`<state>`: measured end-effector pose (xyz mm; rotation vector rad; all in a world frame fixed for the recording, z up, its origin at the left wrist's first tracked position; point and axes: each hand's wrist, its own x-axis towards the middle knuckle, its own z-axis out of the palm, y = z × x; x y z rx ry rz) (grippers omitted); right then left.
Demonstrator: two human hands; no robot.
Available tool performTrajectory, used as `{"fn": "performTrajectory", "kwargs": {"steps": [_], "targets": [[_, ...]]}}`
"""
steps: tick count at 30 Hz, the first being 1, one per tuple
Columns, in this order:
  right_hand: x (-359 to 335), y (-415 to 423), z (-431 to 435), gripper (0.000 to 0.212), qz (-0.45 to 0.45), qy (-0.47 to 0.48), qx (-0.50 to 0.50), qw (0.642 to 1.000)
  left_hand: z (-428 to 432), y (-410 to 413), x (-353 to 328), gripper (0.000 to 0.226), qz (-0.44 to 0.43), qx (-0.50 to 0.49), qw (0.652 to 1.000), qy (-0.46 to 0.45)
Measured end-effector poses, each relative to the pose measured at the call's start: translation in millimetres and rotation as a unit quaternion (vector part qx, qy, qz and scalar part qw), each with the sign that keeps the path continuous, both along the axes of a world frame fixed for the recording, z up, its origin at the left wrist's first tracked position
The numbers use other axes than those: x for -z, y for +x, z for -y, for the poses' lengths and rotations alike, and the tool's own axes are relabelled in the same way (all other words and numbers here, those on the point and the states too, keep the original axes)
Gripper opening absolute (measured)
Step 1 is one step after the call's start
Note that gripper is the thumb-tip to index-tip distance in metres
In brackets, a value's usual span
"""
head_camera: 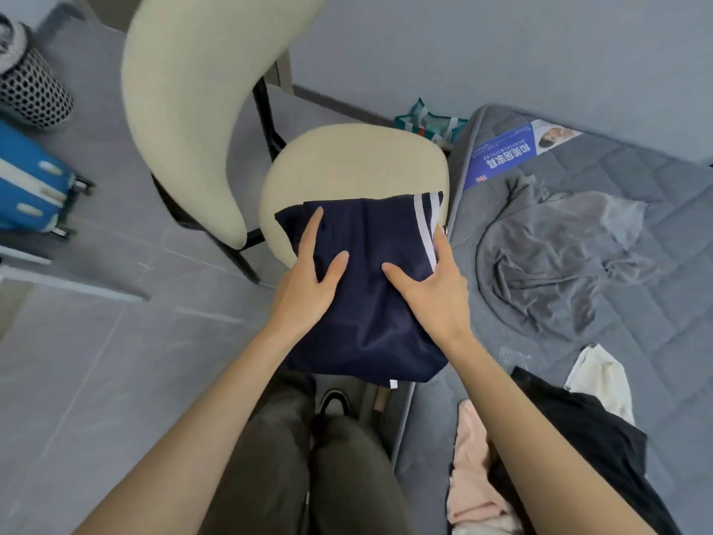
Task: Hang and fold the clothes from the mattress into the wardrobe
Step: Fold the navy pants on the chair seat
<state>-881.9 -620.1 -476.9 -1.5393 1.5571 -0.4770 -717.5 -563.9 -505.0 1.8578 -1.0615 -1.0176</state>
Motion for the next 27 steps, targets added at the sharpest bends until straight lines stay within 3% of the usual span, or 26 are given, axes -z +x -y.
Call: {"fn": "performTrajectory", "kwargs": {"steps": [5, 11, 22, 27], "targets": [[-64.5, 12.0, -49.8, 0.069, 0.025, -0.016, -0.065, 0.997, -67.8, 11.8, -69.9, 0.063, -0.055, -0.056, 0.997, -0.025], [-117.8, 67.2, -107.6, 0.083, 0.062, -0.053, -0.177, 0.981, -150.4, 55.7, -121.9, 0.062, -0.063, -0.130, 0.989, -0.008], [-205.4, 247.1, -251.9, 0.072, 0.083, -0.110, -0.404, 0.904, -343.4, 190.9, -208.9, 0.062, 0.019, -0.329, 0.942, -0.058], [-257.5, 336.4, -327.8, 0.066, 0.161, -0.089, -0.466, 0.865, -442.9, 260.6, -276.2, 0.064, 0.064, -0.403, 0.907, -0.108]]}}
